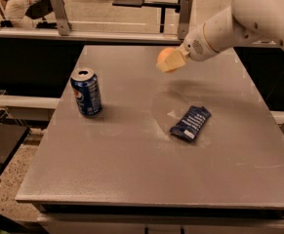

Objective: Move orange near rxbar blueberry

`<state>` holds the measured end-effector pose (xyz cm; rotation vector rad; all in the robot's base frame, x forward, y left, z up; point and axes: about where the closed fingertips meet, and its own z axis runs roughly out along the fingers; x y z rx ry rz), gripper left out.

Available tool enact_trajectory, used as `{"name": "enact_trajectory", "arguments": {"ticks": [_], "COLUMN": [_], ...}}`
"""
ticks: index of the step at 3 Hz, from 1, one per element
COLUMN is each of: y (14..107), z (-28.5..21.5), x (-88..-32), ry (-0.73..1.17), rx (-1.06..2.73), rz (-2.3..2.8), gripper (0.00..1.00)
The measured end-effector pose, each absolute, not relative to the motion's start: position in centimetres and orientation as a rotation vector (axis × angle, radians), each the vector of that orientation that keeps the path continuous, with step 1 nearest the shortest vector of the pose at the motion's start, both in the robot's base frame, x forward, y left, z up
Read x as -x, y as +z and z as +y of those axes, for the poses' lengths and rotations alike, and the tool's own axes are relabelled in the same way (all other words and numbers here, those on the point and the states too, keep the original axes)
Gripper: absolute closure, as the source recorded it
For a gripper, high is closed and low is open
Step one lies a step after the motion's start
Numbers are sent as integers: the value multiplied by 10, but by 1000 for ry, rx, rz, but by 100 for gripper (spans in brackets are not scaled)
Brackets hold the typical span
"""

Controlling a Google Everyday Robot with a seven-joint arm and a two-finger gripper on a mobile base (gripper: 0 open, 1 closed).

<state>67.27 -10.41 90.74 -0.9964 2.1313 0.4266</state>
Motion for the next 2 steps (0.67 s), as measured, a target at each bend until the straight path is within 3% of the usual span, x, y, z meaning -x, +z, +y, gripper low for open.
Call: {"name": "enact_trajectory", "arguments": {"ticks": [2], "y": [876], "z": [-99], "x": [-607], "ry": [466], "rx": [1040], "rz": [2181], "gripper": [100]}}
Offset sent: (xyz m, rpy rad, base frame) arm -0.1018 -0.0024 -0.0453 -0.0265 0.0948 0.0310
